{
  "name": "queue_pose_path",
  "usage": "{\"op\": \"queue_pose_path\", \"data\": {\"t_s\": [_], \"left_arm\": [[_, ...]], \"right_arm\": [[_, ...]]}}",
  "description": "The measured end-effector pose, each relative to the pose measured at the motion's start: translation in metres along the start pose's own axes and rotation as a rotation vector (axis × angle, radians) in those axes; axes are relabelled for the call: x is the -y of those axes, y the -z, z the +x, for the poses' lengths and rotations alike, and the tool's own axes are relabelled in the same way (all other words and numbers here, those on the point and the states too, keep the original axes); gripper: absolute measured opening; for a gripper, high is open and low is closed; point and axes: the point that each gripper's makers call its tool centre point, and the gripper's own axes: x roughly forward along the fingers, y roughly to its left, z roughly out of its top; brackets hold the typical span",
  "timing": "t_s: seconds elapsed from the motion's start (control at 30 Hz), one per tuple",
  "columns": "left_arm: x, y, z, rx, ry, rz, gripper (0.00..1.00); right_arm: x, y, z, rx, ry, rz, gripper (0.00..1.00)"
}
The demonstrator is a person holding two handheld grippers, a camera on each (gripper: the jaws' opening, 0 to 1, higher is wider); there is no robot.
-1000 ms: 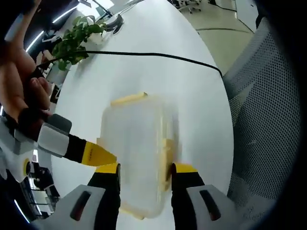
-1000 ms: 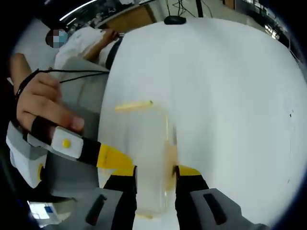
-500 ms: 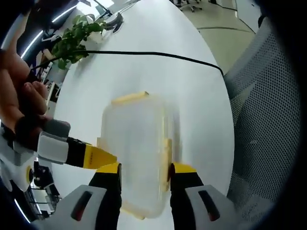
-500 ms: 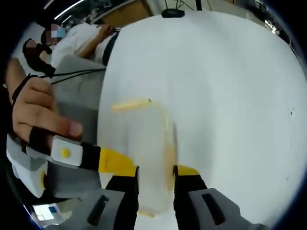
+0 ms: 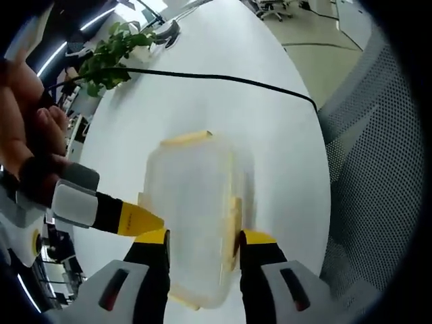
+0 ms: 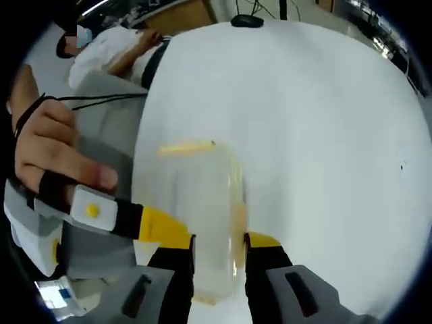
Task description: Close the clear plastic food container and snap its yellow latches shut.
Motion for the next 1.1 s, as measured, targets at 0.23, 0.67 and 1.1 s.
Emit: {"op": "queue_pose_path", "data": {"t_s": [0.23, 0.67, 1.1], "left_arm": [[0.000, -0.004, -0.004, 0.037, 0.054, 0.019, 0.45], [0.014, -0.005, -0.047, 0.207, 0.326, -0.239, 0.72], [-0.001, 0.024, -0.036, 0.177, 0.326, -0.113, 0.99]], "right_arm": [[-0.003, 0.000, -0.005, 0.048, 0.023, 0.004, 0.27], [-0.016, 0.011, -0.029, 0.184, 0.131, 0.064, 0.59], [-0.045, 0.030, -0.014, 0.188, 0.236, -0.070, 0.88]]}}
